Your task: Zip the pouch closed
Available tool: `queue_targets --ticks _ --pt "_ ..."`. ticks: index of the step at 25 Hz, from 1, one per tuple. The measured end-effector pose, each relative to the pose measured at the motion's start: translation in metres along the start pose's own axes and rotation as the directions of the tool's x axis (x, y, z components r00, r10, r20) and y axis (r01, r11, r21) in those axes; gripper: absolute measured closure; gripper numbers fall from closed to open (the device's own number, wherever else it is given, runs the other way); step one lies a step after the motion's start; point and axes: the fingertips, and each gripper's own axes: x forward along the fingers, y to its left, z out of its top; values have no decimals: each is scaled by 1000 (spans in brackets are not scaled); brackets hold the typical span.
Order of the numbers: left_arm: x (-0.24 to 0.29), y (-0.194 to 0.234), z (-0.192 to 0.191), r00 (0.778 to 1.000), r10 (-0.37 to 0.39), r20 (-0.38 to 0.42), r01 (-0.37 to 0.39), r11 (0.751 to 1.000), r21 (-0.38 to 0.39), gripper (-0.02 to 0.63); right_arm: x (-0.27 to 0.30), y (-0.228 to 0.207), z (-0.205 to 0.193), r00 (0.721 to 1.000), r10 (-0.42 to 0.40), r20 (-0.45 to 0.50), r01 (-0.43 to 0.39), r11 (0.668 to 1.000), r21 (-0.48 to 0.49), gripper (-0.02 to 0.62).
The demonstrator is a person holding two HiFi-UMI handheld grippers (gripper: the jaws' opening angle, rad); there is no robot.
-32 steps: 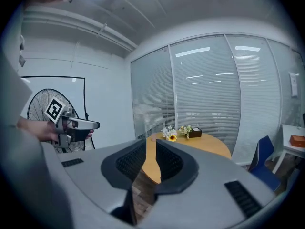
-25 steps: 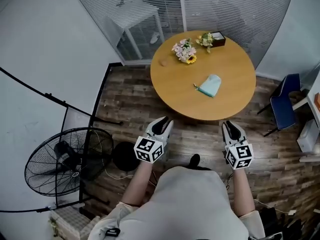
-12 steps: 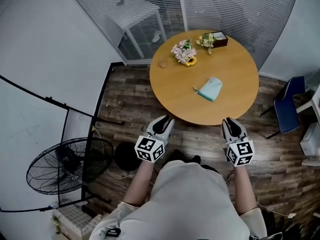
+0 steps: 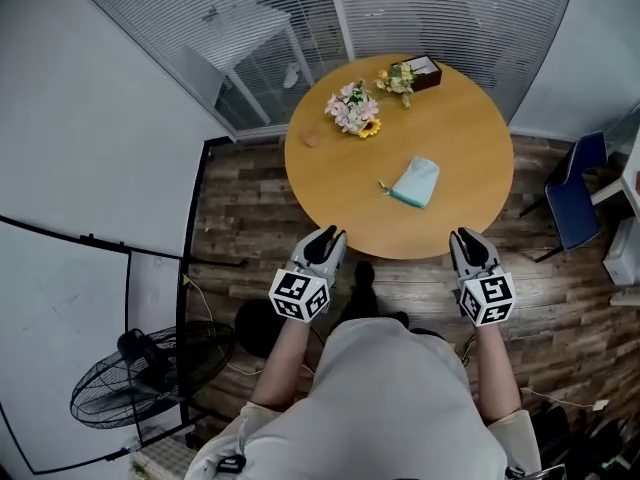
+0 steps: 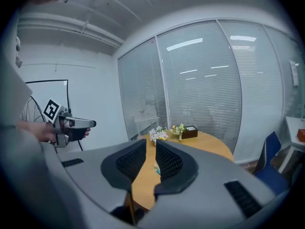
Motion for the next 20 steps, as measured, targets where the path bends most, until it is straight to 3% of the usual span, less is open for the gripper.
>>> queue_targets --ticks 11,20 --pt "84 77 11 987 -139 -80 141 990 9 526 94 -15 15 995 -87 -59 88 996 22 540" --pt "133 122 -1 951 -263 -163 272 962 32 526 155 -16 3 979 -148 -140 154 987 37 540"
